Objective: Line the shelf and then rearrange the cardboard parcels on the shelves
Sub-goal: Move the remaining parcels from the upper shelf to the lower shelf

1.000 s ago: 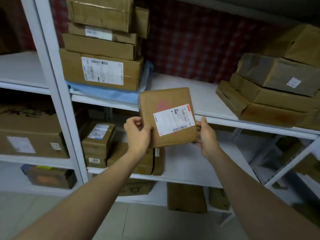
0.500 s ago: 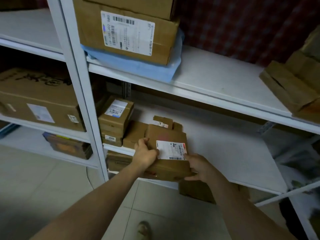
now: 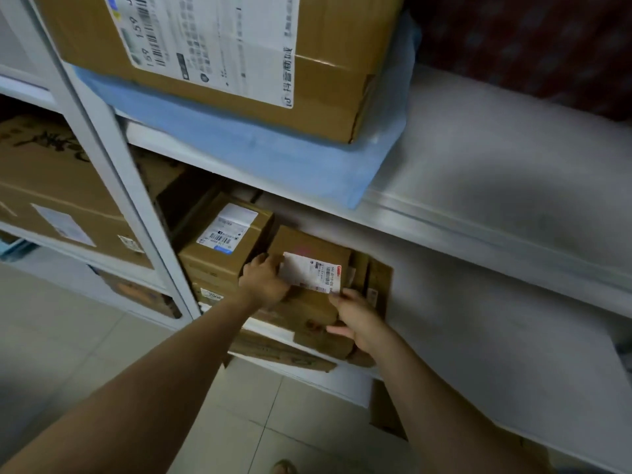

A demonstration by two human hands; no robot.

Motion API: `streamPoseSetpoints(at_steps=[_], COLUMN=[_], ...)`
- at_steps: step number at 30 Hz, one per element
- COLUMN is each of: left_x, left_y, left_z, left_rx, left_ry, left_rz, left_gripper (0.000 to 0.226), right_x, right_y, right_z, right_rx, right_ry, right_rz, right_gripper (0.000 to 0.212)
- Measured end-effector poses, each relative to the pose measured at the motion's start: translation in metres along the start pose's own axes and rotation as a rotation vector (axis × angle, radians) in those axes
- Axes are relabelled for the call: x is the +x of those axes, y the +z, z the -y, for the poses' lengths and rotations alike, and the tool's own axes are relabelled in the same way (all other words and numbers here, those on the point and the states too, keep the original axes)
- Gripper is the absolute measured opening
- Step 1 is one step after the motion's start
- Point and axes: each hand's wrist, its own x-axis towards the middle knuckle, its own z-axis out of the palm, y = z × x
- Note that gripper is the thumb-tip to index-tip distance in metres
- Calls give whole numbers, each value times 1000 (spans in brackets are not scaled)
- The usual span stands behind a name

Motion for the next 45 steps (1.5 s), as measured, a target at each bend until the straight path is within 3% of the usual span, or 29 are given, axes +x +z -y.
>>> streamPoseSetpoints(at_steps=[3,7,12,17,19,22,23,27,32,37,42,45], left_x=[14,19,25,2,-18,-54,-69,-131,-186,-224,-239,-252], left_y=[11,19,17,18,17,8,3,-13,-25,-23,-11,5], left_z=[9,8,15,14,7,-15,-25,-71,-141,-216,-294,-356], left_rx=[169,208,214,179,216,171,160,122,-26,-164,-276,-458], left_ry=[-50,-23,55,120,183,282,324,553,775,899,988,976], left_rz=[94,77,123,5,-16,-26,-11,44,-38,-118,-120,-44], left_gripper=[78,73,73,66,57,21,15,39,48,44,20,24], right_x=[16,40,46,20,-8,-48,-64,-131,-196,-256,-305,-329], right_y=[14,22,23,19,11,-4,-10,-28,-66,-144,-230,-290], right_z=[2,5,9,1,-4,-9,-9,-7,16,57,98,117], right_rx=[-146,-328,-319,-397,-387,-384,-356,-130,67,306,423,449], right_ry=[5,-85,-101,-159,-182,-305,-355,-622,-829,-997,-1060,-1088], right_rz=[45,-41,-99,-205,-248,-402,-506,-906,-1163,-1237,-1301,-1330], right_gripper=[56,48,51,40,26,20,20,20,30,17,22,26])
